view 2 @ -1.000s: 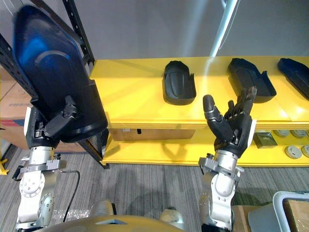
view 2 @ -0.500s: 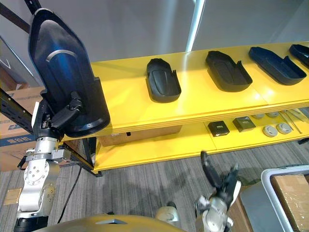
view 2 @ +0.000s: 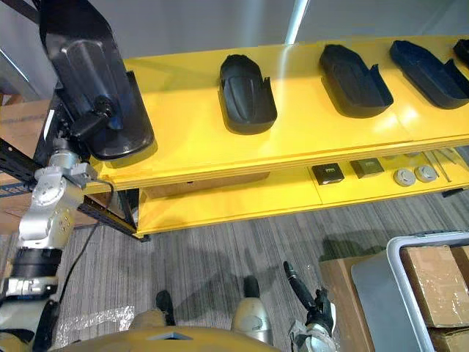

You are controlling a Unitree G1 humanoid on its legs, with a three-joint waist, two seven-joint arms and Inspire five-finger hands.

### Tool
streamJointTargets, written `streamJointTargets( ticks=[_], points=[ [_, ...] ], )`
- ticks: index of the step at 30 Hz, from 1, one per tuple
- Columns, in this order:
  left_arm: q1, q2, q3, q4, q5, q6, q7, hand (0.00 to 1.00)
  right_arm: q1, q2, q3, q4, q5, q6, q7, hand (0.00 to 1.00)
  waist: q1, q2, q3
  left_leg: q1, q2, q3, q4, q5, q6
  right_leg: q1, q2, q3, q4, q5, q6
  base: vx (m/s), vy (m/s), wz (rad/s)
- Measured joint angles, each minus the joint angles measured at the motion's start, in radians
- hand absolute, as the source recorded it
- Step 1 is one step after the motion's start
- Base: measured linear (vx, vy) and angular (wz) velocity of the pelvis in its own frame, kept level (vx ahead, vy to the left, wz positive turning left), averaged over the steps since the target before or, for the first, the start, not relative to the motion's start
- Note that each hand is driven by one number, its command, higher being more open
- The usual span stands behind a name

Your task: Walk over and take three plastic housings, then place them on the shelf

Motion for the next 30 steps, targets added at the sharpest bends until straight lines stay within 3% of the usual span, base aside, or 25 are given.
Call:
streamJointTargets(
  ticks=[6, 13, 18, 19, 26, 30],
  points=[
    [-0.103, 0.053, 0.0, 0.137, -0.003, 0.097, -0.067, 0.0, -0.008, -0.008, 0.067, 0.029, 0.031, 0.004, 0.036, 1.0, -0.008, -0.001, 0.002, 0.001, 0.004, 0.013, 0.005, 0.002, 0.0, -0.002, 0.001, 0.002, -0.001, 0.0, 0.0, 0.03, -0.004, -0.04],
    [-0.126, 0.054, -0.006, 0.223, -0.043, 0.201, -0.176, 0.0, -0.004, -0.007, 0.09, 0.06, 0.041, 0.038, 0.04, 1.0, -0.013, -0.007, 0.013, 0.021, 0.02, 0.02, 0.019, -0.009, -0.01, 0.022, 0.015, 0.004, -0.007, 0.003, -0.004, -0.02, -0.01, -0.05],
    [-0.131, 0.054, -0.016, 0.239, -0.035, 0.246, -0.201, 0.0, 0.01, -0.007, 0.09, 0.08, 0.041, 0.039, 0.041, 1.0, -0.012, 0.002, 0.021, 0.05, 0.029, 0.033, 0.02, -0.027, -0.016, 0.052, 0.02, 0.002, -0.017, -0.001, -0.01, -0.04, 0.001, -0.05],
    [-0.164, 0.07, -0.016, 0.299, -0.024, 0.284, -0.232, 0.0, 0.014, -0.007, 0.091, 0.112, 0.041, 0.039, 0.042, 1.0, -0.011, 0.011, 0.019, 0.069, 0.027, 0.039, 0.017, -0.021, -0.012, 0.066, 0.017, 0.001, -0.02, -0.001, -0.01, 0.0, 0.012, -0.05],
    [-0.199, 0.092, -0.012, 0.369, 0.061, 0.306, -0.248, 0.0, 0.015, -0.007, 0.091, 0.146, 0.041, 0.038, 0.041, 1.0, -0.021, 0.028, 0.014, 0.089, 0.025, 0.041, -0.005, -0.004, -0.014, 0.082, 0.018, -0.005, -0.037, 0.007, -0.004, 0.0, 0.002, -0.01],
    [-0.235, 0.117, 0.048, 0.45, 0.12, 0.327, -0.209, 0.0, 0.023, -0.007, 0.099, 0.156, 0.048, 0.038, 0.039, 1.0, -0.042, 0.035, 0.015, 0.105, 0.021, 0.045, -0.031, 0.009, -0.014, 0.086, 0.018, -0.005, -0.037, 0.007, -0.004, 0.0, 0.0, 0.0]
  ],
)
